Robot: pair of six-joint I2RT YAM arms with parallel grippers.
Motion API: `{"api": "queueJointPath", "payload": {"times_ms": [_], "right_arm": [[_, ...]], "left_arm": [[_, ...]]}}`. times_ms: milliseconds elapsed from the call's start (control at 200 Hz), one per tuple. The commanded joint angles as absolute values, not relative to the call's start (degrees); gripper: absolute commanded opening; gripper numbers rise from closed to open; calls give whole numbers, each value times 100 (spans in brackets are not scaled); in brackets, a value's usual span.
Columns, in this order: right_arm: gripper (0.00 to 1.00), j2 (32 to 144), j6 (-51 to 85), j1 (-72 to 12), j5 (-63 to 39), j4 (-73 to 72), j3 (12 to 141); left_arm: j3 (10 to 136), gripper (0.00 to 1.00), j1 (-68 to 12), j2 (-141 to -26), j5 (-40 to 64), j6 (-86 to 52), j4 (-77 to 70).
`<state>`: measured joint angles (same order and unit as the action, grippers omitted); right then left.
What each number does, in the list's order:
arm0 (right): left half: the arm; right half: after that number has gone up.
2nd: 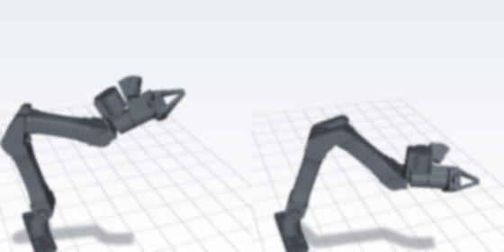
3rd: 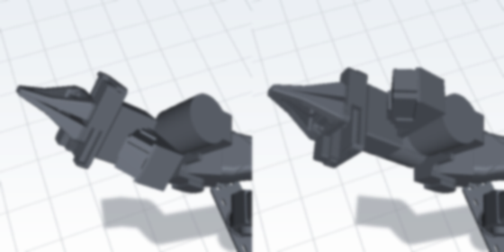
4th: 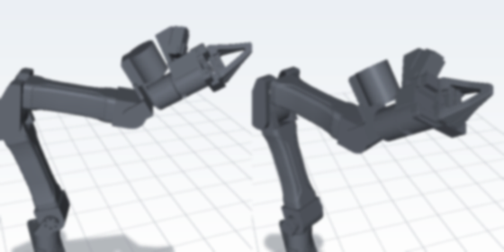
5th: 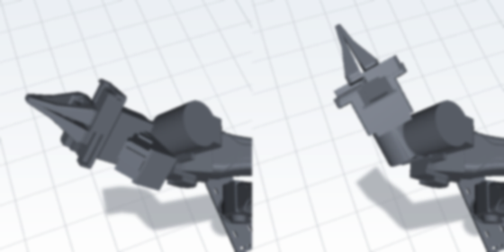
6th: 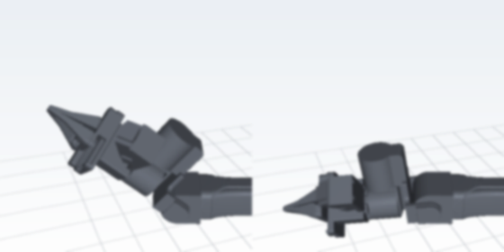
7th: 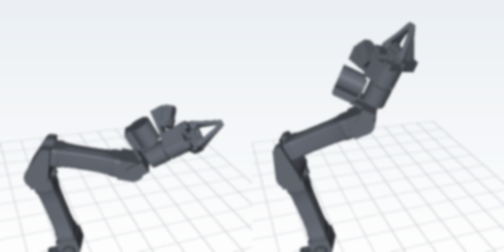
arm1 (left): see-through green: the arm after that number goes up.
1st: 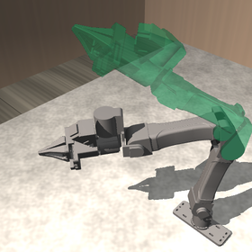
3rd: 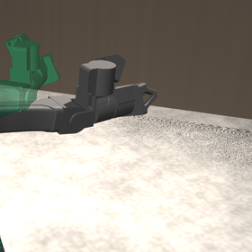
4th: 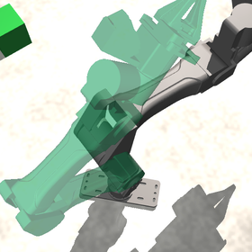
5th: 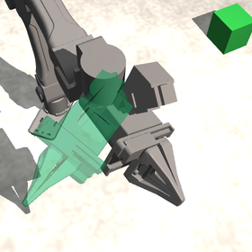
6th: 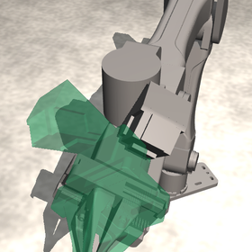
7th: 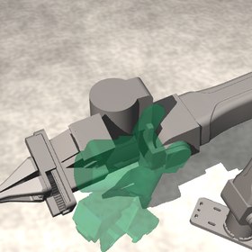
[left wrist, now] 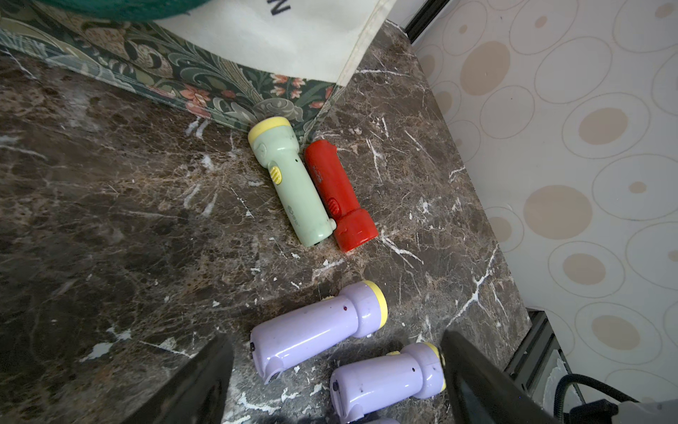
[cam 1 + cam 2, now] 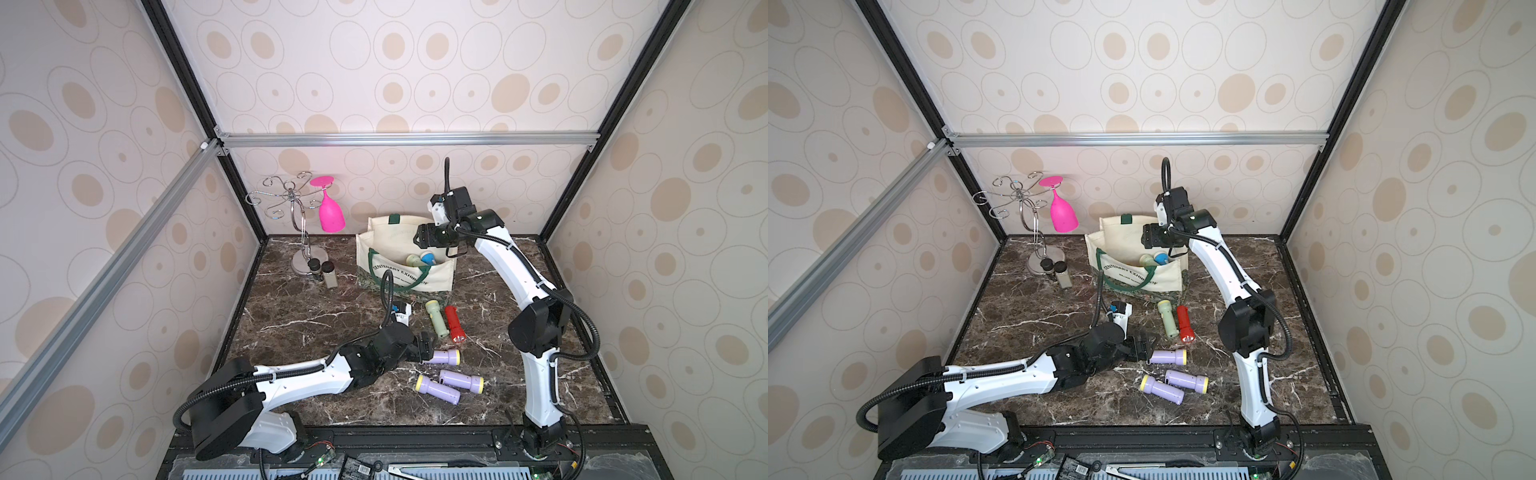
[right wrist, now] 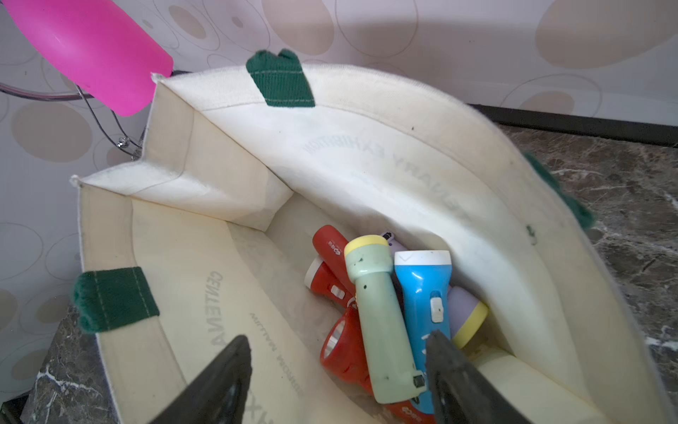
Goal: Put the flashlights into the tote bags
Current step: Place the flashlight in the canvas bag, then pick up the flashlight from the center of the board.
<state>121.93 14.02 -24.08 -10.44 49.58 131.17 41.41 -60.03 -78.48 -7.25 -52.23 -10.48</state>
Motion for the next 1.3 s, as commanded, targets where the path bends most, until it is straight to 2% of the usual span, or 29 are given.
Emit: {"api": "queueJointPath", "payload": {"times_ms": [0, 370, 545, 625, 830, 1090, 1291], "right_arm": [[77, 11686, 1263, -2492, -1060, 5141, 13277], [81, 10483, 1178, -2552, -1310, 5357, 12459], [84, 9643, 1136, -2548, -1373, 5318, 11445], [100, 9240, 1129, -2542, -1372, 5304, 10935], [100, 8271, 1218, -2530, -1481, 5263, 9761], [100, 7326, 1442, -2493, -1601, 5302, 8576], [100, 6997, 1565, -2481, -1640, 5247, 8131]], "left_arm": [[4363, 86, -6104, -7983, -638, -5082, -878], [5004, 80, -6406, -8747, -82, -4429, -507], [5148, 79, -6583, -8871, 203, -4053, -300], [5293, 77, -6605, -8944, 71, -3879, 14], [5823, 75, -6580, -9334, -319, -3508, 669], [6402, 72, -6342, -10086, -302, -3371, 1162], [6674, 71, -6327, -10404, -303, -3277, 1341]]}}
